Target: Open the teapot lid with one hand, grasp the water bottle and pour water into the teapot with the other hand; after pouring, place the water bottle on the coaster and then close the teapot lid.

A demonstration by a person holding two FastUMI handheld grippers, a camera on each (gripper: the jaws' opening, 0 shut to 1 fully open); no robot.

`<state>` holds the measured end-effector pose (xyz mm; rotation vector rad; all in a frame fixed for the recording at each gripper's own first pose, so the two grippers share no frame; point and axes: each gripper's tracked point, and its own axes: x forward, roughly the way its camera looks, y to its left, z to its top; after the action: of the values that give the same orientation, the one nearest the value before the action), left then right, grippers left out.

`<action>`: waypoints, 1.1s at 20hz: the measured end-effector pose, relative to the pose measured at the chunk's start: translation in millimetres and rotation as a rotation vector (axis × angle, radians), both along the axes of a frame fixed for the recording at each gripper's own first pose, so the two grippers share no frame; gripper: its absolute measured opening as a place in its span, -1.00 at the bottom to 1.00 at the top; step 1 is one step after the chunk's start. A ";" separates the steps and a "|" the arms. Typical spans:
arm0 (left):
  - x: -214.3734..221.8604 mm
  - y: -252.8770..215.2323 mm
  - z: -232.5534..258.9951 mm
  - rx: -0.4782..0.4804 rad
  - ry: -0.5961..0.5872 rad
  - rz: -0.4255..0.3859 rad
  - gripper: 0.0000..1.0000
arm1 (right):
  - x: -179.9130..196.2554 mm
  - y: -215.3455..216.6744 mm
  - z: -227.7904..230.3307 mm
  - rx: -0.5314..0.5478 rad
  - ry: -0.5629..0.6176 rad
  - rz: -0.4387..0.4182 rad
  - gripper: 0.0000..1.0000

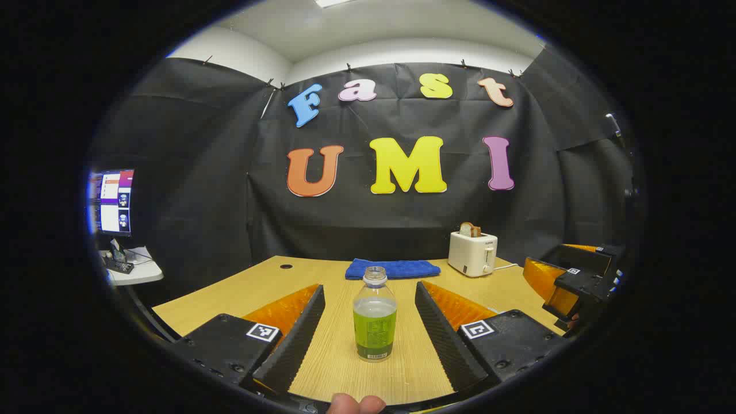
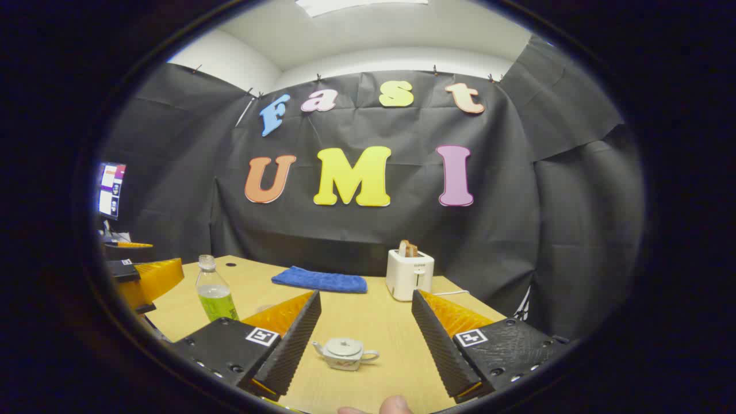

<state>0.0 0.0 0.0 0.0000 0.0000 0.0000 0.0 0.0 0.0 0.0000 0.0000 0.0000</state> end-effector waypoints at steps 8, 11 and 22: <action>3.8 3.8 -4.3 -0.010 0.006 0.000 0.96 | 3.0 2.1 0.3 0.009 0.001 0.002 0.90; 3.4 -1.9 -3.0 -0.013 0.005 -0.013 0.97 | 5.9 2.1 -3.4 0.006 0.005 0.000 0.90; 4.2 -0.1 -8.2 -0.003 0.018 -0.006 0.96 | 33.2 9.4 -52.4 0.019 0.091 0.035 0.91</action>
<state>4.2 -0.1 -8.2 -0.0028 0.0178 -0.0059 33.2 9.4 -52.4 0.0189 0.0912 0.0348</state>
